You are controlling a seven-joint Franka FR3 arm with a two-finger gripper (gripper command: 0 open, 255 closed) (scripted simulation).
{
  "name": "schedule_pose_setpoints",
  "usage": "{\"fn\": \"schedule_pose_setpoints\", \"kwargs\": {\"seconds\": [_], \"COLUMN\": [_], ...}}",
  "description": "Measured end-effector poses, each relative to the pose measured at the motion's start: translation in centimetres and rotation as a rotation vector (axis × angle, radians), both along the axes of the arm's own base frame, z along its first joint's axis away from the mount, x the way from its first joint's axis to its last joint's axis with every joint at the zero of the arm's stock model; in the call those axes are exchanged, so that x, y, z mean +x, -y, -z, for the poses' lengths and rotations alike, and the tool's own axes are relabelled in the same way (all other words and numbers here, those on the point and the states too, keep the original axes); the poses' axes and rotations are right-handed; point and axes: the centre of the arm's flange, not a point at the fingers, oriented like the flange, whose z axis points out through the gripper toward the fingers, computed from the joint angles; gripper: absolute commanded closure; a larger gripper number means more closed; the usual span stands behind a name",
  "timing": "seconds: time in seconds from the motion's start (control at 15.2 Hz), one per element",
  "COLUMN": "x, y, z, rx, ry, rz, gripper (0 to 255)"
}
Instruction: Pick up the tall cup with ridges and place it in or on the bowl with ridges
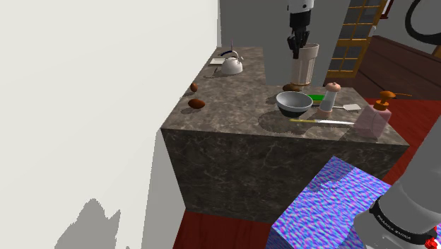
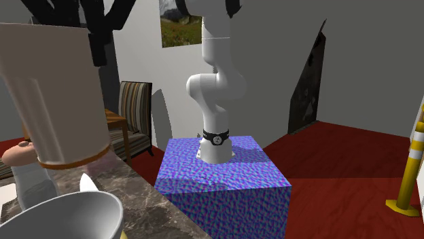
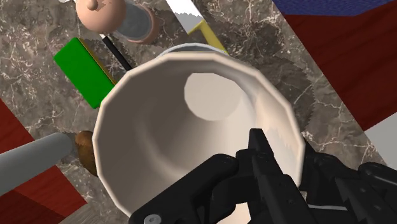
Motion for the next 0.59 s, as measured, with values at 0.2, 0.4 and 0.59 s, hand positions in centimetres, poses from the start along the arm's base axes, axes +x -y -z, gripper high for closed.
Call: {"fn": "schedule_pose_setpoints", "kwargs": {"seconds": [0.2, 0.4, 0.59], "x": [1.2, 1.4, 1.3], "y": [3.4, 4.1, 4.2], "z": [-1.4, -0.5, 0.9], "rx": [0.000, 0.000, 0.000], "ry": [0.000, -0.001, -0.001], "rz": [0.000, -0.001, -0.001], "gripper": [255, 255, 255]}}
